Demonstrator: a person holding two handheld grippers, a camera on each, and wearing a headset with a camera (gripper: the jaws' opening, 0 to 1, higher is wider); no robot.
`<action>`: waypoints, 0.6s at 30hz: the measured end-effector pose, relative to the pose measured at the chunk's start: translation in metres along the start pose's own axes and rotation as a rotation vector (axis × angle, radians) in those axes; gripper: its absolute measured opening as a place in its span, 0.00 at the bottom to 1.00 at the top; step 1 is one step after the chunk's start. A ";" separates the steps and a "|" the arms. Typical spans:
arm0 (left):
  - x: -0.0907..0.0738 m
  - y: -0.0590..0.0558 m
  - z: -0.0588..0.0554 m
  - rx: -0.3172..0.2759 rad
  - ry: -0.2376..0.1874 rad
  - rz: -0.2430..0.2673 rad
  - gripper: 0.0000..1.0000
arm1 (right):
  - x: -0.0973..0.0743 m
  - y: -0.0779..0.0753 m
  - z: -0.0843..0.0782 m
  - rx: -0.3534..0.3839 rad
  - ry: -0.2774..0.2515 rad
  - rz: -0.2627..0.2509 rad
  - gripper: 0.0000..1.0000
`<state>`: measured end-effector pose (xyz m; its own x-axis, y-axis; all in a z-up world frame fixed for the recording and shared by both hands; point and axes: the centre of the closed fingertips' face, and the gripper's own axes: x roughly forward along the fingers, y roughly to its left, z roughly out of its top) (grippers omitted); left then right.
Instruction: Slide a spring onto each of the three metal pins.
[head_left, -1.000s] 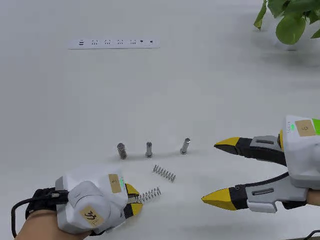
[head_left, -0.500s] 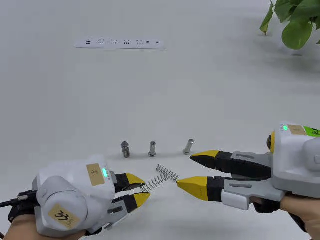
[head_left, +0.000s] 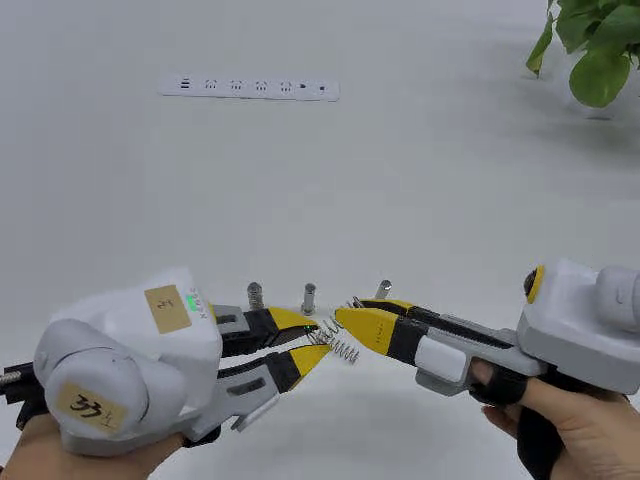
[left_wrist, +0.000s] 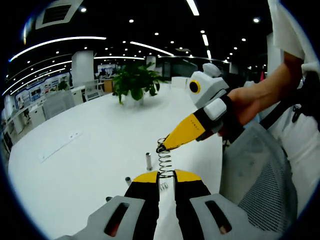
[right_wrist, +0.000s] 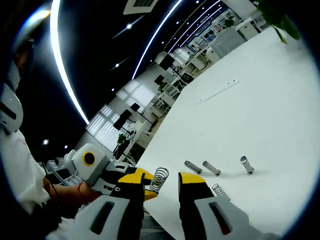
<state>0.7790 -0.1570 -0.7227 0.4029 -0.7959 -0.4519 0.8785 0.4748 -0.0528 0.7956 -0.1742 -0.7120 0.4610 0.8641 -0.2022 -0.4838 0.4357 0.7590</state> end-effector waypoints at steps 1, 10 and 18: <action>0.000 0.000 0.000 0.000 -0.001 0.000 0.10 | 0.000 0.001 0.001 0.009 -0.007 0.005 0.25; 0.001 -0.001 0.006 -0.013 -0.025 -0.005 0.10 | 0.000 0.007 0.005 -0.009 -0.011 0.021 0.13; 0.001 -0.001 0.007 -0.020 -0.033 -0.008 0.10 | 0.001 0.015 0.008 -0.076 0.014 0.032 0.12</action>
<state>0.7800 -0.1610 -0.7173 0.4046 -0.8112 -0.4221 0.8764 0.4758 -0.0744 0.7948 -0.1683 -0.6960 0.4341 0.8810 -0.1881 -0.5532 0.4255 0.7162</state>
